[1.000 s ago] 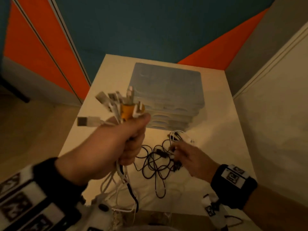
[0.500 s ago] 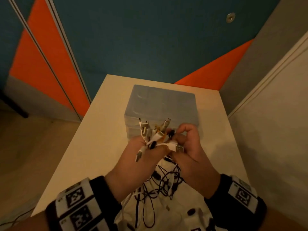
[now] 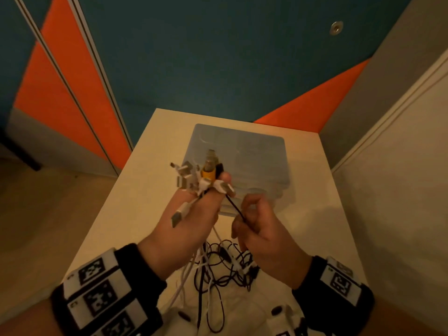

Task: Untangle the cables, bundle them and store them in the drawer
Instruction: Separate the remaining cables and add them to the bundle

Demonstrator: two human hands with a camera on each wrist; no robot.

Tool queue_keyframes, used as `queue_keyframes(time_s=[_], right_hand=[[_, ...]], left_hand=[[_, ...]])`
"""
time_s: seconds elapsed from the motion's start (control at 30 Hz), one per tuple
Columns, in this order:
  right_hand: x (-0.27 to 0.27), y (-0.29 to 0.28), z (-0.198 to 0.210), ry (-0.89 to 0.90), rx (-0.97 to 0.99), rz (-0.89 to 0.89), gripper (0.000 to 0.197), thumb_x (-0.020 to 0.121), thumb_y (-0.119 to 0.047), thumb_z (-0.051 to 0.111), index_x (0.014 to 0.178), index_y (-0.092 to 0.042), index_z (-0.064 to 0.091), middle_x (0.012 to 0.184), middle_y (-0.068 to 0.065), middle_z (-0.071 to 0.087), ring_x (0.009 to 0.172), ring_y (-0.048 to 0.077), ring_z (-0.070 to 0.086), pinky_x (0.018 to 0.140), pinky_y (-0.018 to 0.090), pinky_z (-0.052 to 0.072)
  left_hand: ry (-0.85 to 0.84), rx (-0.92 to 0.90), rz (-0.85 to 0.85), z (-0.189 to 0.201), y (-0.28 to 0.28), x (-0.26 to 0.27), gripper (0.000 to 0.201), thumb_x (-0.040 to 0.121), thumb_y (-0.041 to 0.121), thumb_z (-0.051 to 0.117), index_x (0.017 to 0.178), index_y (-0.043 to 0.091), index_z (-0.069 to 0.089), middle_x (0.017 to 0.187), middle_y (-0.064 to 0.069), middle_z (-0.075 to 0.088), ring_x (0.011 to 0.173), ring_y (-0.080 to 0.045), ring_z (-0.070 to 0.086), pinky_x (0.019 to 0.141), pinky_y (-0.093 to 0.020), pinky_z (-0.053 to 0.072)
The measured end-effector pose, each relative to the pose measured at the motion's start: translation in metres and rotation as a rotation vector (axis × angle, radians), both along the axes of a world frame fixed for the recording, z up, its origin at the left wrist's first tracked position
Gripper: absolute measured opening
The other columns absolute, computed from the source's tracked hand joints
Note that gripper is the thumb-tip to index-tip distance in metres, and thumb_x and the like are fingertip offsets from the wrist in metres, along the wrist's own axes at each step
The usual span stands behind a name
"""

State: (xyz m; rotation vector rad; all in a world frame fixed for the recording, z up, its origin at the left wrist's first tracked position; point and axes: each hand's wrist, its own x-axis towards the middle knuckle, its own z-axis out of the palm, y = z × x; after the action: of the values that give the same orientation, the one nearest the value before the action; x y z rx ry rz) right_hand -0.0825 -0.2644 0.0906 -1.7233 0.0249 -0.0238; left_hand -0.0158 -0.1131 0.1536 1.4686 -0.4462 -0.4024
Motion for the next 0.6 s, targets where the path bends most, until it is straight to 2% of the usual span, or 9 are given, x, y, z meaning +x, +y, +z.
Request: queue_keyframes(time_s=[0.03, 0.1, 0.13, 0.17, 0.23, 0.33, 0.47, 0.53, 0.6], right_hand=[[-0.002, -0.002, -0.007, 0.04, -0.028, 0.031, 0.03, 0.092, -0.013, 0.047, 0.097, -0.042, 0.043, 0.071, -0.005, 0.057, 0.06, 0.024, 0.043, 0.055, 0.046, 0.038], [-0.005, -0.007, -0.022, 0.109, -0.127, 0.049, 0.028, 0.094, -0.016, 0.046, 0.101, -0.043, 0.047, 0.072, -0.008, 0.056, 0.064, 0.021, 0.047, 0.06, 0.041, 0.042], [-0.007, -0.01, -0.031, 0.129, -0.2, 0.051, 0.027, 0.095, -0.016, 0.045, 0.1, -0.042, 0.05, 0.072, -0.009, 0.056, 0.064, 0.018, 0.05, 0.06, 0.036, 0.043], [-0.007, -0.014, -0.04, 0.143, -0.269, 0.059, 0.026, 0.097, -0.016, 0.044, 0.1, -0.041, 0.052, 0.073, -0.012, 0.057, 0.064, 0.014, 0.051, 0.06, 0.031, 0.044], [-0.008, -0.022, -0.057, 0.177, -0.373, 0.085, 0.024, 0.098, -0.017, 0.044, 0.098, -0.037, 0.056, 0.076, -0.019, 0.058, 0.065, 0.002, 0.052, 0.061, 0.019, 0.041], [-0.005, -0.033, -0.078, 0.213, -0.526, 0.096, 0.021, 0.097, -0.012, 0.048, 0.098, -0.028, 0.062, 0.08, -0.027, 0.057, 0.078, -0.004, 0.053, 0.07, 0.013, 0.041], [0.001, -0.045, -0.1, 0.191, -0.718, 0.071, 0.02, 0.094, -0.016, 0.051, 0.106, -0.022, 0.067, 0.098, -0.013, 0.063, 0.091, 0.005, 0.056, 0.083, 0.022, 0.044], [-0.001, -0.053, -0.109, 0.273, -0.73, 0.048, 0.024, 0.095, -0.029, 0.047, 0.112, -0.027, 0.065, 0.107, -0.008, 0.068, 0.098, 0.011, 0.061, 0.088, 0.028, 0.049], [-0.005, -0.059, -0.113, 0.324, -0.725, 0.036, 0.024, 0.097, -0.035, 0.045, 0.11, -0.031, 0.064, 0.105, -0.008, 0.069, 0.097, 0.01, 0.062, 0.088, 0.031, 0.051]], left_hand=[[-0.002, -0.022, 0.025, 0.001, 0.002, 0.002, 0.048, 0.086, 0.066, 0.054, 0.072, 0.02, 0.06, 0.071, -0.017, 0.054, 0.064, -0.033, 0.053, 0.057, -0.05, 0.044], [0.022, -0.086, 0.051, 0.005, 0.006, 0.007, 0.037, 0.086, 0.06, 0.054, 0.066, 0.029, 0.06, 0.072, 0.001, 0.063, 0.083, -0.023, 0.068, 0.073, -0.042, 0.055], [0.088, -0.144, 0.035, 0.009, 0.008, 0.01, 0.036, 0.082, 0.058, 0.053, 0.063, 0.028, 0.057, 0.065, 0.002, 0.061, 0.078, -0.023, 0.069, 0.075, -0.038, 0.057], [0.156, -0.216, -0.002, 0.015, 0.01, 0.011, 0.037, 0.079, 0.057, 0.052, 0.062, 0.025, 0.053, 0.058, 0.002, 0.053, 0.065, -0.021, 0.065, 0.071, -0.037, 0.058], [0.223, -0.334, -0.073, 0.027, 0.016, 0.012, 0.04, 0.082, 0.058, 0.048, 0.065, 0.022, 0.048, 0.052, 0.006, 0.035, 0.045, -0.013, 0.042, 0.056, -0.036, 0.055], [0.251, -0.362, -0.137, 0.04, 0.027, 0.014, 0.039, 0.084, 0.059, 0.042, 0.067, 0.024, 0.047, 0.051, 0.01, 0.027, 0.042, -0.007, 0.025, 0.042, -0.024, 0.036], [0.249, -0.371, -0.176, 0.054, 0.034, 0.012, 0.039, 0.078, 0.062, 0.041, 0.066, 0.025, 0.047, 0.049, 0.012, 0.022, 0.043, -0.008, 0.011, 0.041, -0.02, 0.016], [0.238, -0.373, -0.162, 0.065, 0.036, 0.013, 0.04, 0.075, 0.063, 0.039, 0.064, 0.025, 0.048, 0.05, 0.01, 0.015, 0.042, -0.009, 0.007, 0.041, -0.017, 0.015], [0.231, -0.346, -0.164, 0.069, 0.039, 0.016, 0.04, 0.074, 0.064, 0.042, 0.064, 0.025, 0.049, 0.051, 0.009, 0.013, 0.041, -0.008, 0.008, 0.04, -0.015, 0.016]])
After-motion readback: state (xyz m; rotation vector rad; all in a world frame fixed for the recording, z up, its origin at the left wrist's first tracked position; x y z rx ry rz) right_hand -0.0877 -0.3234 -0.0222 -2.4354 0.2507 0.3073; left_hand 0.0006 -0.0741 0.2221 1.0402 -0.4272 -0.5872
